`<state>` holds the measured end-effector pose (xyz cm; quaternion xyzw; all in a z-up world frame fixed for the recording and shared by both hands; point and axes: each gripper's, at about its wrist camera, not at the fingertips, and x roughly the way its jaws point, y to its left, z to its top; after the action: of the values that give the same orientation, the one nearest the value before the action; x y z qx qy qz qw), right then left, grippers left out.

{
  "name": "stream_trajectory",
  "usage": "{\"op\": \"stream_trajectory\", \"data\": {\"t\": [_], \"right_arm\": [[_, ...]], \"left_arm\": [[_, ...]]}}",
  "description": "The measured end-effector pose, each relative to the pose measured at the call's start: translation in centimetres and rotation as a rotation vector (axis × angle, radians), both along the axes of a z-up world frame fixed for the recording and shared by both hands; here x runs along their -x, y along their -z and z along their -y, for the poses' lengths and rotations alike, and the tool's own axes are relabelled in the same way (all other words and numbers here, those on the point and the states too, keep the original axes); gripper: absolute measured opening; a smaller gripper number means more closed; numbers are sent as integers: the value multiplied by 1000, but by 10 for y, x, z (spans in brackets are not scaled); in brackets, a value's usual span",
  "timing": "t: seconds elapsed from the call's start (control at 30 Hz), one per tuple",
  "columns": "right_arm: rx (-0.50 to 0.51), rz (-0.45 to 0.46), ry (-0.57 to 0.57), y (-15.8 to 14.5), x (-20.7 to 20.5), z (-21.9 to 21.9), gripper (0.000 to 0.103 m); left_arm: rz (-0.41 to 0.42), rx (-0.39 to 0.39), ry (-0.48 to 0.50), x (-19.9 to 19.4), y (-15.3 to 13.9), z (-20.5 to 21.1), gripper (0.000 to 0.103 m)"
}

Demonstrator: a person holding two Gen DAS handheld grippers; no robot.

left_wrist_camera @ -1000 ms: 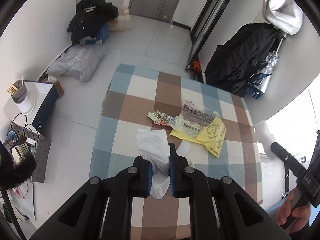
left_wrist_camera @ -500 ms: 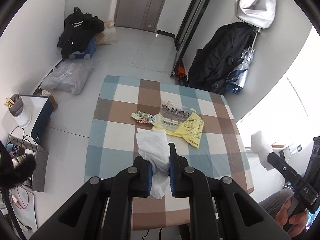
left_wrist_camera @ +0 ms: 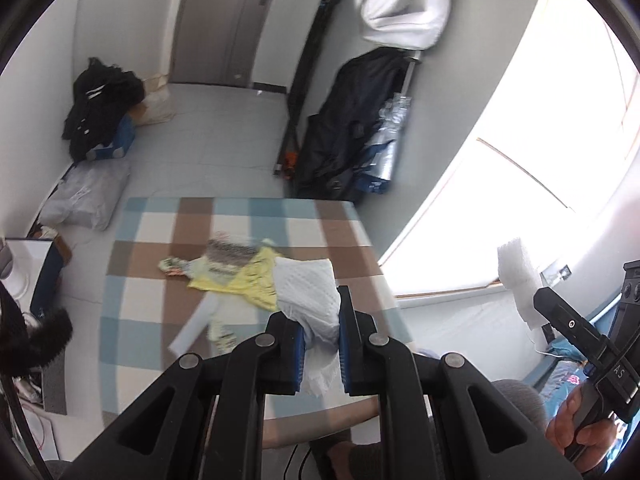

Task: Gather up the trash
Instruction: 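Carry the foam and tissue toward the white bin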

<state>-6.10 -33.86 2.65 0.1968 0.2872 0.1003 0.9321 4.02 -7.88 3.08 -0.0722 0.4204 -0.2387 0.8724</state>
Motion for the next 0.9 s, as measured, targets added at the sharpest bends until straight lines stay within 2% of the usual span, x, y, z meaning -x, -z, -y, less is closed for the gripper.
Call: {"op": "stream_trajectory", "data": {"t": [0.23,0.33,0.43,0.5,0.63,0.73,0.9], "right_arm": [[8,43,120,-10,33,64,47],[7,39,183,-5,47,94,47],[0,19,250,6,59,127,47],[2,-9,297,19,65,150,47],[-19,-99,393,55,73,194,47],[-50,-174,442,86,78,221,47],[-96,-291,480,138,80,243,47]], "left_arm": [[21,-4,158,11,-9,75,10],[-3,-7,236,11,-4,110,10],[-62,10,355,10,7,152,10],[-85,10,420,12,14,176,10],[-119,-42,507,13,30,220,10],[-183,-34,571,8,47,246,10],[-315,-50,614,-1,87,281,10]]}}
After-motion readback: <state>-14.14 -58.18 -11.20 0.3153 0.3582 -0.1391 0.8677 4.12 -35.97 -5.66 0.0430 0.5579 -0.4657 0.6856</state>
